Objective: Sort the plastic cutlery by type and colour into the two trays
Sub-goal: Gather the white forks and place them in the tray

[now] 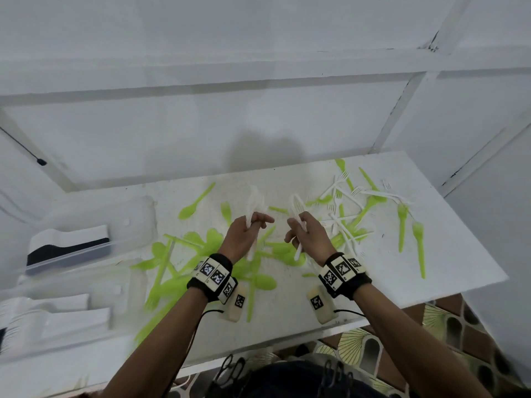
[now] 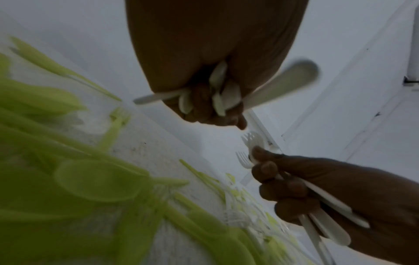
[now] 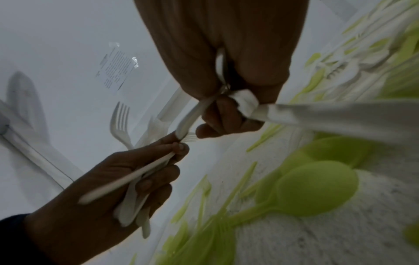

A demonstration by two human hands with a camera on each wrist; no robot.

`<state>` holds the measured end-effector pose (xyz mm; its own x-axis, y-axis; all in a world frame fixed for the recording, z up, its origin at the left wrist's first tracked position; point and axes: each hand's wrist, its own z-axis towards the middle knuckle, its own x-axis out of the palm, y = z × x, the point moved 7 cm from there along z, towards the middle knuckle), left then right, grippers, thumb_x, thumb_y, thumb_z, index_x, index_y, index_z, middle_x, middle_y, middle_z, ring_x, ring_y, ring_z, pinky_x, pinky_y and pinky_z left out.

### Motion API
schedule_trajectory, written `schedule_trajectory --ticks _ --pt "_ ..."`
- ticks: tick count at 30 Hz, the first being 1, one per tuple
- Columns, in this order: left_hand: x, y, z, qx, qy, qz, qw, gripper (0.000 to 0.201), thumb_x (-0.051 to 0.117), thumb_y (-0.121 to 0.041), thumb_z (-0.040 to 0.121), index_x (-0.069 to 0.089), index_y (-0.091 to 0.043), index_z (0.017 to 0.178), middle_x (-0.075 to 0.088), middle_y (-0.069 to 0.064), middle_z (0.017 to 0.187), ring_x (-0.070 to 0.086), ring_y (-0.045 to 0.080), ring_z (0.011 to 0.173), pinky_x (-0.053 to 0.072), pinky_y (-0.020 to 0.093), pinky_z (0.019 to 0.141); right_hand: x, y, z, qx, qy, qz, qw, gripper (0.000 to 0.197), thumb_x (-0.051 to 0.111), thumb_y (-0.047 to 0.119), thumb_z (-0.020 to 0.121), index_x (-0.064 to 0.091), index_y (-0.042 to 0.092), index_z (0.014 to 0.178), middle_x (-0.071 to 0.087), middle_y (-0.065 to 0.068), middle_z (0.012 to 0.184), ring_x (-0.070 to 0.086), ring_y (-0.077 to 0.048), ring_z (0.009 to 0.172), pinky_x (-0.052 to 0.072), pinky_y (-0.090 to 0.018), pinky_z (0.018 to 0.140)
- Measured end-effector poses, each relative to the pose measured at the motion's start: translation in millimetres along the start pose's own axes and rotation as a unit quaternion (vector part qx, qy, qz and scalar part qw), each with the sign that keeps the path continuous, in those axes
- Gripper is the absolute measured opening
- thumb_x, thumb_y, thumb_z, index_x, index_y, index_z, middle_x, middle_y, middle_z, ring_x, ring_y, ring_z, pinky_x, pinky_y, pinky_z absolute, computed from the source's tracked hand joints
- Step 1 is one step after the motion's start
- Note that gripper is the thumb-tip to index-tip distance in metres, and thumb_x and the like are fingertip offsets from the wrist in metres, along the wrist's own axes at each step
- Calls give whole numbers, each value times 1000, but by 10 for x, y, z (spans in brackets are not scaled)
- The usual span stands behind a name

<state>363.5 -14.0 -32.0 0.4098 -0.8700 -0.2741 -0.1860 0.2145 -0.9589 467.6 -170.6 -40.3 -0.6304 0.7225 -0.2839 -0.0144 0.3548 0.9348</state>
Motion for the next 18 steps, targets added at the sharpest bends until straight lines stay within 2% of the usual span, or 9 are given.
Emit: schedule_trajectory --ticks 2,3,5,8,10,13,15,18 --pt "61 -16 33 6 -20 5 1000 26 50 -15 105 75 -20 113 63 -8 85 53 0 54 41 26 58 69 13 -44 5 10 -11 1000 26 60 34 101 50 10 101 74 -5 72 59 -16 56 46 -29 53" --pt "99 -31 40 5 -25 12 1000 22 57 -21 103 75 -20 113 67 -10 85 59 -2 64 46 27 64 107 23 -81 9 19 -15 1000 27 61 34 101 51 9 102 74 -5 72 60 -15 56 47 -28 53" --pt "186 -65 42 6 -34 24 999 16 69 -30 95 79 -20 102 75 -8 87 69 4 82 52 29 78 165 55 -148 11 36 -10 999 30 61 38 101 51 10 103 74 -5 72 60 -14 54 47 -25 50" --pt "219 -59 28 -21 -86 -4 996 11 80 -29 86 79 -20 79 76 -6 78 69 5 78 50 26 75 171 46 -176 11 47 13 999 32 61 41 100 49 11 104 75 -11 75 59 -16 53 46 -25 49" --pt "237 -93 33 -20 -117 1 993 16 82 -28 84 75 -26 70 75 -6 75 69 8 75 52 30 74 125 17 -151 9 48 31 998 28 61 38 101 48 13 104 75 -12 76 59 -19 52 46 -28 49" --pt "284 -231 103 -13 -138 33 990 19 81 -34 85 72 -29 69 74 -11 76 69 4 76 54 32 78 54 -7 -87 -3 86 50 995 29 58 37 103 45 11 109 70 -8 73 60 -24 52 47 -32 50" --pt "276 -282 181 -20 -168 28 985 18 80 -40 84 74 -27 73 76 -11 80 70 4 80 55 35 84 -40 -32 -43 -3 117 59 991 28 57 37 103 43 13 102 63 -3 66 56 -24 51 47 -36 53" --pt "267 -393 314 -12 -213 38 976 16 75 -44 84 73 -34 72 77 -9 82 72 10 85 56 41 89 -227 -59 -16 -22 161 29 986 26 55 36 104 43 14 98 57 -3 62 53 -22 48 45 -30 48"
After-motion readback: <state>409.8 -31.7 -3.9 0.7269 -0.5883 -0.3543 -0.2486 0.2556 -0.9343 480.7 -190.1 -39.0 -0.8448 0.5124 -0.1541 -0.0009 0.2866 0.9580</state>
